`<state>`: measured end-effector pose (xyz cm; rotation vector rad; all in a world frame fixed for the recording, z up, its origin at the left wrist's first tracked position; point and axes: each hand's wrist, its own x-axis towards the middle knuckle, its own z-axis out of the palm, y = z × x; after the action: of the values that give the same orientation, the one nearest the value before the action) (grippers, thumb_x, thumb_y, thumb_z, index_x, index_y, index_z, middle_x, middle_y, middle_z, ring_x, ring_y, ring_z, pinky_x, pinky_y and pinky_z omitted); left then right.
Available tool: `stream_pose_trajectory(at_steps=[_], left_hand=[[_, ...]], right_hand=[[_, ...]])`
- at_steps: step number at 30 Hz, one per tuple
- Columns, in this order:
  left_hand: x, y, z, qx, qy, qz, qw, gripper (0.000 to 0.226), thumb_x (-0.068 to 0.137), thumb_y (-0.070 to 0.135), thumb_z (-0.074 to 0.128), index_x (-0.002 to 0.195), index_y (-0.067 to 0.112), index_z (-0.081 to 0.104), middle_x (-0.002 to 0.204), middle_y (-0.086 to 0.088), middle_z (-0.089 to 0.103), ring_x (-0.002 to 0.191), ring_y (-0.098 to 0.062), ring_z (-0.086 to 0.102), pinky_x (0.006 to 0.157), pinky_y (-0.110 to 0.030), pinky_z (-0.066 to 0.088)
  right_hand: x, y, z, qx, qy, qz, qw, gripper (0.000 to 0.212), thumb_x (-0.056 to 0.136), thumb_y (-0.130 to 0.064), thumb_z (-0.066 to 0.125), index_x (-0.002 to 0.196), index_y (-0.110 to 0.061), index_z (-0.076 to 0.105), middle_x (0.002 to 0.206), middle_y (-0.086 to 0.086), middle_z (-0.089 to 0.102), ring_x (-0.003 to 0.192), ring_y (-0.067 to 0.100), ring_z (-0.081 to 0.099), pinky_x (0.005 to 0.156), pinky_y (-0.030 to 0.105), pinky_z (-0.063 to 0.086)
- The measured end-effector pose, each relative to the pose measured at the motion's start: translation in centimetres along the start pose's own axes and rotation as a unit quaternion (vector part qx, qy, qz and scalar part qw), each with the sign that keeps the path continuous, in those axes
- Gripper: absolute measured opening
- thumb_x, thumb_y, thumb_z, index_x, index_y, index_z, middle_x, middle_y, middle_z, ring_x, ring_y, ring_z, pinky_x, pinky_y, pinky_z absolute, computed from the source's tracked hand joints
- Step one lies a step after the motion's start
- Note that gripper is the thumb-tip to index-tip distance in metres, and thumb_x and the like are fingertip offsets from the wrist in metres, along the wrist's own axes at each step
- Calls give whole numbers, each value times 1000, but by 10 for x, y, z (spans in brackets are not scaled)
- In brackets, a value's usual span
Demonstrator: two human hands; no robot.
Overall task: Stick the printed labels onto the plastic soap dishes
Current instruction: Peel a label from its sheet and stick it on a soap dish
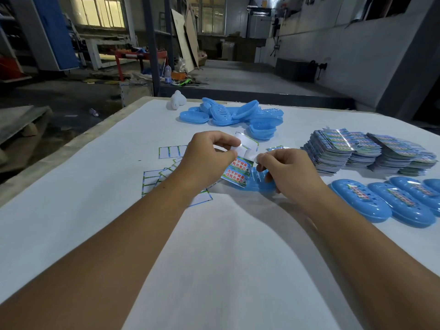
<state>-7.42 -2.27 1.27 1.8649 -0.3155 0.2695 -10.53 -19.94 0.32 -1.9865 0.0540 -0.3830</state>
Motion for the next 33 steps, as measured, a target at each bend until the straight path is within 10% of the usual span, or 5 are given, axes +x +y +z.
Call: stream_pose_trajectory(at_steps=[13,18,33], left_hand=[[6,3,-8,-17,80,-28,996,26,88,12,67,83,37,68,90,18,65,74,-5,70,50,-12,51],[10,0,-12,-5,107,-55,993,20,85,14,66,93,30,73,89,14,69,85,-11,71,77,-33,61],[19,-5,-36,141,51,-55,987,18,87,15,63,92,29,72,86,15,67,81,-4,64,63,-16,45]], right_hand=[[-4,-4,-5,69,-19,74,995,23,88,-25,66,69,-14,71,65,-9,67,50,6,54,40,20,38],[-4,-6,-5,72,-9,73,995,24,87,-24,67,66,-14,70,62,-8,66,49,7,53,40,21,37],[0,7,-7,-149,23,-85,985,25,88,-24,59,68,-11,66,59,-12,61,49,4,48,53,24,37]])
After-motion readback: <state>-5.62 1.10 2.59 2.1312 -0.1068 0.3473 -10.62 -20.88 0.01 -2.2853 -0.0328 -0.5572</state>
